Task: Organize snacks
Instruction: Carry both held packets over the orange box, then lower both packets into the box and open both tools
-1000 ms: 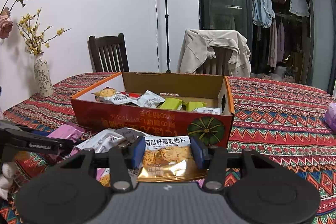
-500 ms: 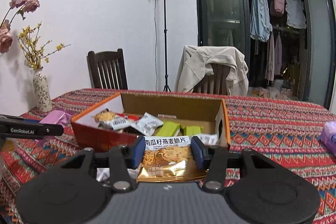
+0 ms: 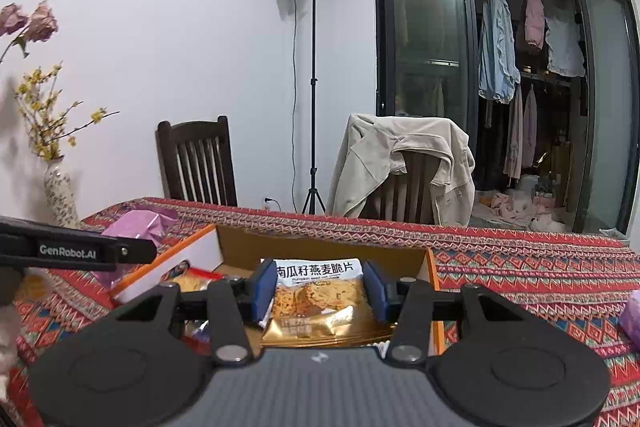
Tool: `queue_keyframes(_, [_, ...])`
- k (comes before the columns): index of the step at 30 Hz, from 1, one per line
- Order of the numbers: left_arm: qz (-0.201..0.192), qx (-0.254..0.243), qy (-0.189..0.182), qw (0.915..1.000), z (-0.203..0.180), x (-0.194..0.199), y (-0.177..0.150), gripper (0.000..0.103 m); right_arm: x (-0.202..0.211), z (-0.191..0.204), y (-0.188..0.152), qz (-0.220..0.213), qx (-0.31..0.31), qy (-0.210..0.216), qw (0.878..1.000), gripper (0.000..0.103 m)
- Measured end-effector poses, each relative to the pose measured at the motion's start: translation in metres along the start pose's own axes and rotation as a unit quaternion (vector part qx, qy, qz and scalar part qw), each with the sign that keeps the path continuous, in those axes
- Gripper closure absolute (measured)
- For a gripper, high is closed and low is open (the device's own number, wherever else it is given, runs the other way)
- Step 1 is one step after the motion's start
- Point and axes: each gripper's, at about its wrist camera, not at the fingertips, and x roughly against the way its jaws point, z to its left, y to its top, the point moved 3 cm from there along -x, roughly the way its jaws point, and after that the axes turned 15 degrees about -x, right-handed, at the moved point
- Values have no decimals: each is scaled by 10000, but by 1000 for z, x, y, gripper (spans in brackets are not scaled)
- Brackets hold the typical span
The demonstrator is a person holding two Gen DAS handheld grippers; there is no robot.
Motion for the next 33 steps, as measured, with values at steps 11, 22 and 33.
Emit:
queue_keyframes(11, [152, 255, 176, 9994, 2, -67, 16, 40, -75, -11, 5, 295, -198, -218, 9991, 56])
queue_keyframes(22, [303, 91, 215, 9993, -1, -93, -5, 40, -99, -28, -17, 506, -333, -253, 9978, 56])
queue_keyframes(33, [115, 73, 215, 9997, -1, -82, -8, 15, -100, -29, -19, 543, -376, -238, 9975, 40])
